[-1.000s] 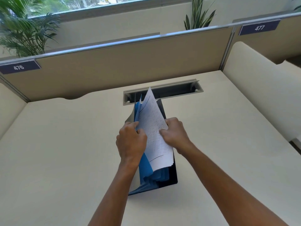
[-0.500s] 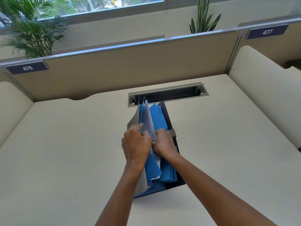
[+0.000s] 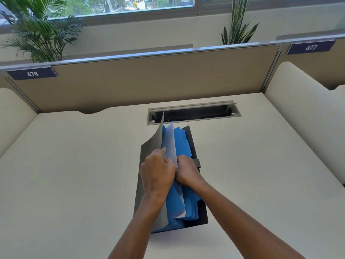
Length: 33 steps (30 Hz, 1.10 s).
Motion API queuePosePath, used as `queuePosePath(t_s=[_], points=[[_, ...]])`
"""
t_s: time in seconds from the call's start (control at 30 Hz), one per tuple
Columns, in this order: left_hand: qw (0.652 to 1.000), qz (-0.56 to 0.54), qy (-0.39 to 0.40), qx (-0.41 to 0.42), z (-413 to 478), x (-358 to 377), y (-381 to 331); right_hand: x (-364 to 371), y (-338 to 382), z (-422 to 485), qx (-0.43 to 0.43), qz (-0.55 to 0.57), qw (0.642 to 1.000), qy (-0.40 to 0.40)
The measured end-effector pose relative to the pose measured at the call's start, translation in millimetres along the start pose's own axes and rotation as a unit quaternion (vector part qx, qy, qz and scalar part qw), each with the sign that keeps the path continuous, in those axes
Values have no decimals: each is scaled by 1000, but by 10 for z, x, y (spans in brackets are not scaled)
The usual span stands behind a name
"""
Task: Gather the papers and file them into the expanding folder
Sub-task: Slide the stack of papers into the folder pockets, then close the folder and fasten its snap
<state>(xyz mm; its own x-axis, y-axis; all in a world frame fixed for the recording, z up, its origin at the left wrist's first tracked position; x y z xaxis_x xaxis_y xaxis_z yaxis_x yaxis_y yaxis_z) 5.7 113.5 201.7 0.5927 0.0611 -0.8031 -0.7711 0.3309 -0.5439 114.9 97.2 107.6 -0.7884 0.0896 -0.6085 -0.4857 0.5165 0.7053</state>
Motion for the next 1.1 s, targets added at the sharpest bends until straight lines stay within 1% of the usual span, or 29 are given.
queuePosePath(t_s=[0.03,0.17,0.27,0.4,0.47,0.53,0.63,0.73,0.83,0.93,1.0,1.1], points=[[1000,5,5,2,-2,15,-7,-37,0,2,-7,7,1000,-1],[1000,11,12,13,0,70,-17,-328,-7,-25,-45,-8,997,-58],[1000,12,18,7,6,130,19,-440,-144,-33,-45,-1,998,-52],[999,10,31,12,4,236,10,-608,-325,-91,-58,-100,985,-130],[999,7,38,17,4,301,9,-616,-474,-103,-47,-95,983,-153],[998,13,53,27,-4,386,5,-612,-687,-92,-21,-74,981,-178],[996,35,74,45,-36,533,-29,-604,-1029,-56,32,-88,975,-204],[989,71,104,70,-103,727,-81,-509,-1341,32,90,-58,981,-163],[978,117,145,95,-207,971,-95,-376,-1465,103,99,-14,989,-112],[955,175,201,129,-322,1253,-119,-321,-1518,136,109,54,987,-103],[943,209,212,149,-388,1413,-103,-298,-1508,147,110,83,986,-97],[937,223,217,158,-452,1574,-30,-301,-1463,164,105,101,985,-97]])
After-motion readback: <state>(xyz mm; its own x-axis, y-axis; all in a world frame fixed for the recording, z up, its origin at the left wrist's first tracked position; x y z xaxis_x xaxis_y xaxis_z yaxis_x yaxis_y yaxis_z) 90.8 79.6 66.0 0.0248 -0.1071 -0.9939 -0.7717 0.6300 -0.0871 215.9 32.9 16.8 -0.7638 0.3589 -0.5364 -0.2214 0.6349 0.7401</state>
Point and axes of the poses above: each hand's wrist, its own z-axis towards the middle knuckle, its own x-axis out of the palm, y = z × x, the point moved 10 cm from there along z, towards the middle knuckle, and after that the axes turned 5 degrees about x, right-handed, at the moved point
